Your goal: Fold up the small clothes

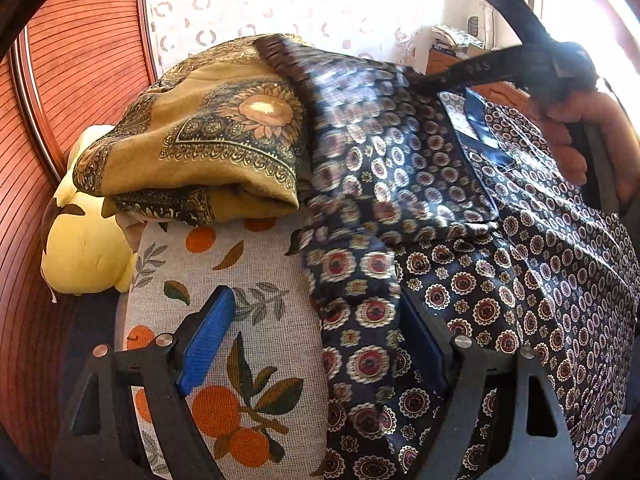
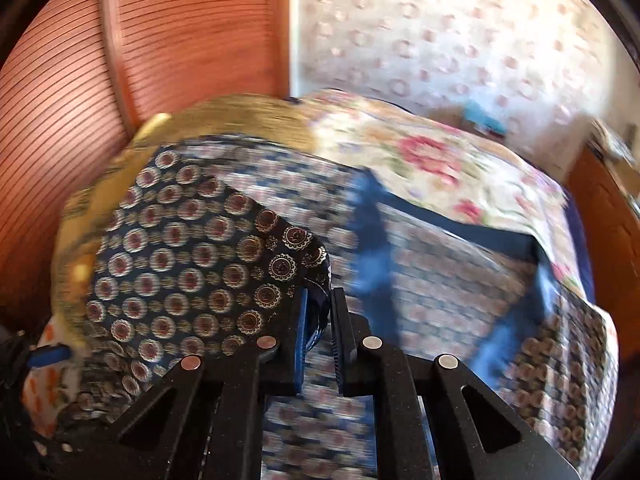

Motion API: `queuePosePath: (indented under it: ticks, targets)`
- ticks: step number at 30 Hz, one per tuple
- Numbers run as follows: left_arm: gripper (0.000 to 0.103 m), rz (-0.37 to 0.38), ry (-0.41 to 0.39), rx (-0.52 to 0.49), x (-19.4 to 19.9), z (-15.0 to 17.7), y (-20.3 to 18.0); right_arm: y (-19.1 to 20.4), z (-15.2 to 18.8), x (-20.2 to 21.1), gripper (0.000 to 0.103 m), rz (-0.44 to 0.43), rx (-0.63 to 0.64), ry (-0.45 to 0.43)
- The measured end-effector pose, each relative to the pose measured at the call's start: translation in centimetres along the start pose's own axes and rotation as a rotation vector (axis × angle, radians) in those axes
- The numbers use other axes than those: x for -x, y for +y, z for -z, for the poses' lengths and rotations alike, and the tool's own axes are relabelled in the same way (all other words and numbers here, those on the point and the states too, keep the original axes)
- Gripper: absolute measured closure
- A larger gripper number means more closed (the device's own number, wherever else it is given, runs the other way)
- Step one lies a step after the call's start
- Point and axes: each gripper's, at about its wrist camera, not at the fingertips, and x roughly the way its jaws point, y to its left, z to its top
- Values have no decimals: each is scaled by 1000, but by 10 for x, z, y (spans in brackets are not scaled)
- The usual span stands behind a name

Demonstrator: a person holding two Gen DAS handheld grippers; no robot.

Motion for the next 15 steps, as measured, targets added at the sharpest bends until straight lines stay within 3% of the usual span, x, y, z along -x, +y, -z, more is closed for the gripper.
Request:
queuePosePath:
  ticks: [2, 8, 15]
  targets:
    - [21, -5, 1, -4, 0, 0, -1, -15, 4, -3, 63, 13, -33, 21]
    - [21, -8, 2, -2, 0, -1, -3, -45, 33, 25, 43, -59, -74, -44]
    - [21, -21, 0, 4, 1, 0, -3, -64, 113, 80, 39, -68, -21, -62]
